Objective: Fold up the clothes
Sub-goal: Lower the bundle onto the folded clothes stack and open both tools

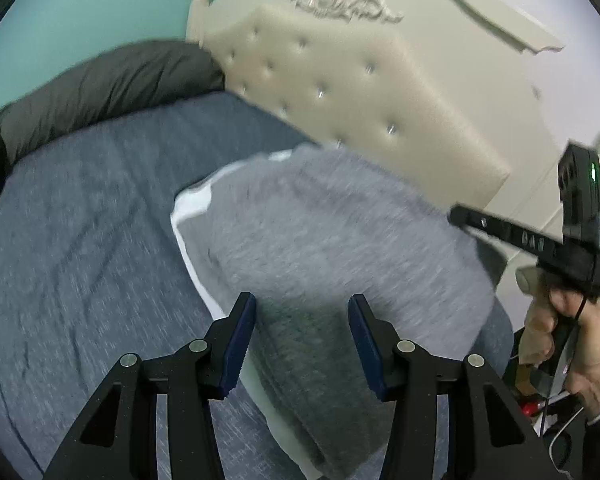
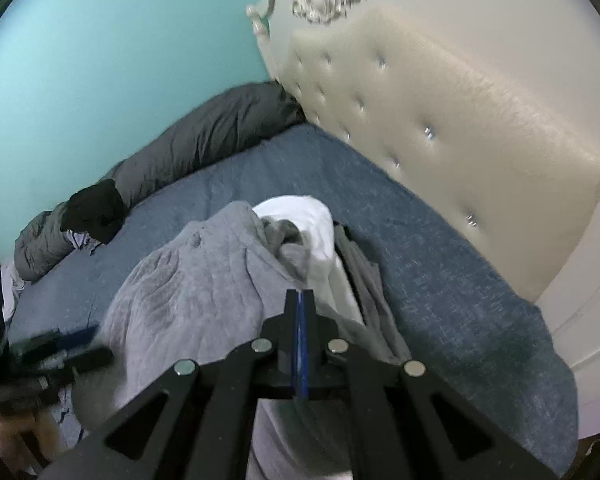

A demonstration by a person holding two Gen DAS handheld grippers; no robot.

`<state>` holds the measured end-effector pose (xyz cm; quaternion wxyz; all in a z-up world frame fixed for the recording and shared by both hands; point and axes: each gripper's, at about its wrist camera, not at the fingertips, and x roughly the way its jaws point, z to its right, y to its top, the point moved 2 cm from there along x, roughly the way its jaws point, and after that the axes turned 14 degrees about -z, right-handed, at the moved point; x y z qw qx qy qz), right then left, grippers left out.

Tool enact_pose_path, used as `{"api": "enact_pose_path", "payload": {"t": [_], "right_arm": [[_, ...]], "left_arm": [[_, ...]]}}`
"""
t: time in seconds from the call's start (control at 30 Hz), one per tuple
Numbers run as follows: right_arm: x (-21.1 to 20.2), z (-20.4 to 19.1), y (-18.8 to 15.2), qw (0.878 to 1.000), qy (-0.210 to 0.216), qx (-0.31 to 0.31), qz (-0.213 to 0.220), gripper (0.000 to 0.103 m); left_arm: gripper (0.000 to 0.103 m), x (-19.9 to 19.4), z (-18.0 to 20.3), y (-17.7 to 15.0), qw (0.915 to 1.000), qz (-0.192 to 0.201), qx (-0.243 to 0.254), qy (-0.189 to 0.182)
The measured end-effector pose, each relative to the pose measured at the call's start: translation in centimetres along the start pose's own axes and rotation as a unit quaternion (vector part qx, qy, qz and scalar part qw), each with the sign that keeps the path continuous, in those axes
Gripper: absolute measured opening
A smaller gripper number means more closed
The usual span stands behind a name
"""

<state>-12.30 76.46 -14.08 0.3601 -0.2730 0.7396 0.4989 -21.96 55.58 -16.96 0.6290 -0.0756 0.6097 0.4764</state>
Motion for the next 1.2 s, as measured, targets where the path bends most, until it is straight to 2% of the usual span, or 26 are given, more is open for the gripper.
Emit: {"api": "enact_pose_path", "payload": {"t": [0.07,0.13,0.2,0.3,0.43,0.5,0.6,0.7,0.77,0.83,1.0,1.03,1.1,1.2], "right_arm": [[-0.6,-0.2,-1.4,1.0,-0.001,-0.01,0.005,0.0],[-0.1,-0.3,-2.5,1.0,-0.006,-0.019,0.0,0.0],[1.0,-0.3,-3.5,0.999,-0.029,-0.024,-0.012,0.0],[2.3,1.1,-4.6,0.999,-0.03,0.005,-0.027,0.0],[2.3,1.8,-4.6,0.999,-0.035,0.016,-0.038,0.0],[1.1,1.5,-3.8,0.999,-0.036,0.02,-0.025,0.0],[-0.9,0.4,-1.7,1.0,0.012,0.018,0.002,0.002],[-0.7,-1.3,1.0,0.996,0.083,0.016,-0.023,0.002],[-0.1,-2.8,2.9,0.995,0.092,0.002,-0.037,0.003],[0.8,-4.0,4.2,0.994,0.093,-0.008,-0.054,0.011],[4.9,-6.1,5.6,0.992,0.046,-0.041,-0.109,0.012],[6.0,-5.9,5.6,0.991,0.024,-0.039,-0.127,0.007],[7.1,-5.1,5.5,0.99,0.009,-0.02,-0.141,0.0],[8.1,-3.8,5.3,0.989,0.002,0.006,-0.147,0.0]], "left_arm": [[0.052,-0.3,0.3,0.1,1.0,0.004,0.005,0.004],[0.052,0.5,0.3,-0.2,0.9999,-0.008,0.005,0.009],[0.052,1.0,0.3,-0.4,0.9998,-0.016,0.004,0.012],[0.053,1.0,0.3,-0.4,0.9998,-0.019,0.003,0.008],[0.053,1.0,0.3,-0.5,0.9998,-0.022,0.002,0.004],[0.052,1.0,0.3,-0.5,0.9997,-0.023,0.001,0.001],[0.051,0.9,0.3,-0.5,0.9997,-0.025,0.0,-0.002],[0.051,1.2,0.1,-0.3,0.9996,-0.027,0.0,-0.002],[0.051,1.5,-0.2,-0.1,0.9996,-0.027,0.001,-0.001],[0.051,1.8,-0.6,0.1,0.9996,-0.027,0.001,0.0],[0.051,2.6,-1.3,0.7,0.9996,-0.028,0.003,0.003],[0.051,2.8,-1.5,0.8,0.9996,-0.028,0.003,0.004],[0.051,3.1,-1.8,1.1,0.9996,-0.029,0.004,0.005],[0.049,3.5,-1.8,1.1,0.9995,-0.032,0.007,0.007]]}}
